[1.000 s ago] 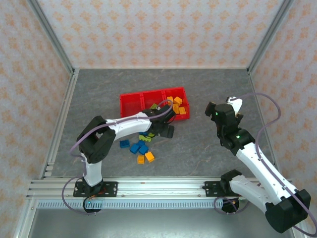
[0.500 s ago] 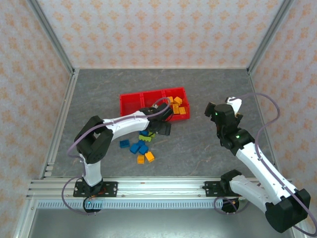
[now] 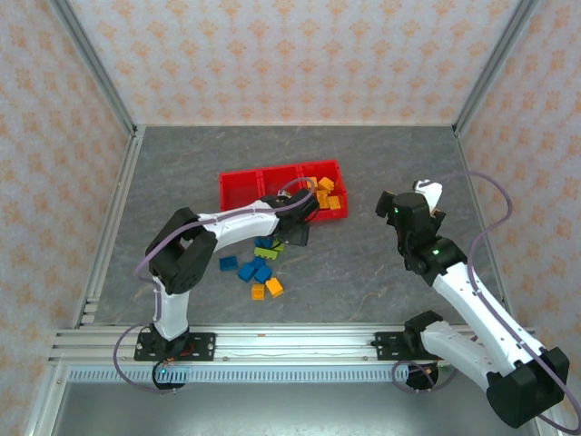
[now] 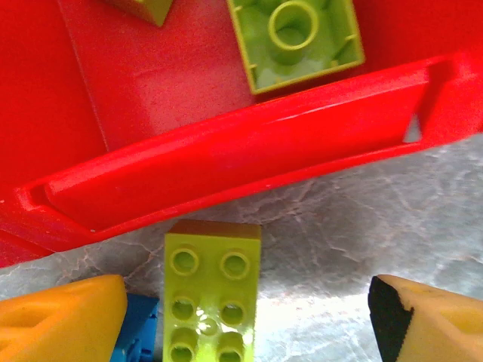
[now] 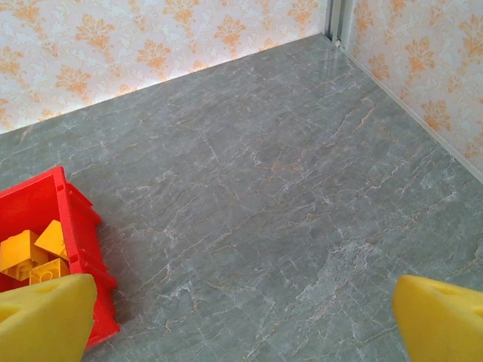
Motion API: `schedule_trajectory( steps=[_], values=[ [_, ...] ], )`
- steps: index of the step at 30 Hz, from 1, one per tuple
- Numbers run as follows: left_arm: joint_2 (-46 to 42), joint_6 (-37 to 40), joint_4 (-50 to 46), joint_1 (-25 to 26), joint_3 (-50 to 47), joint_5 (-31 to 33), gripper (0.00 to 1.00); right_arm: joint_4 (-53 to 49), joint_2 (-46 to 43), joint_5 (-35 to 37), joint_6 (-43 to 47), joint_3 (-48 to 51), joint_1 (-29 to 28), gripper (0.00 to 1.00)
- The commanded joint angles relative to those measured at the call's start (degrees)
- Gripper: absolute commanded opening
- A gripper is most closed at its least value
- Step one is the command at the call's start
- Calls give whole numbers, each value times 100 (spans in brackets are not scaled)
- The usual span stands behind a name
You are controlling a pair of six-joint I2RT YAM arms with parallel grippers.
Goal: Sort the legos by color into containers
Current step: Pick up the lego from the center of the table.
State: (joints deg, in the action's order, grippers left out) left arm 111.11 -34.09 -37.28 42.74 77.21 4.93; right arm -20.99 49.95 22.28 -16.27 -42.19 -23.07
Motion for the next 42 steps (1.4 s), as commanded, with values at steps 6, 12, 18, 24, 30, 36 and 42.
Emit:
schedule_trajectory(
  steps=[6, 12, 18, 24, 30, 36, 42],
  values=[
    [215, -165, -148, -24, 109, 121, 78, -107, -65, 48, 14, 102, 30, 100],
    [501, -88, -93, -10, 293, -95, 62, -176, -77, 101, 63, 97, 28, 100],
    [683, -105, -45, -3, 339, -217, 55, -180, -83, 101, 122, 62, 28, 100],
    [748, -140, 44, 14, 281, -343, 46, -161, -79, 85, 125, 45, 28, 100],
    [683, -157, 76, 38, 260, -352, 33, -189, -76, 92, 96, 10, 28, 100],
    [233, -216, 22, 40, 320, -296, 26, -221, -90, 92, 89, -50, 27, 100],
    [-363, -219, -247, 7, 733, -70, 24, -221, -91, 70, 74, -78, 25, 100]
  ],
)
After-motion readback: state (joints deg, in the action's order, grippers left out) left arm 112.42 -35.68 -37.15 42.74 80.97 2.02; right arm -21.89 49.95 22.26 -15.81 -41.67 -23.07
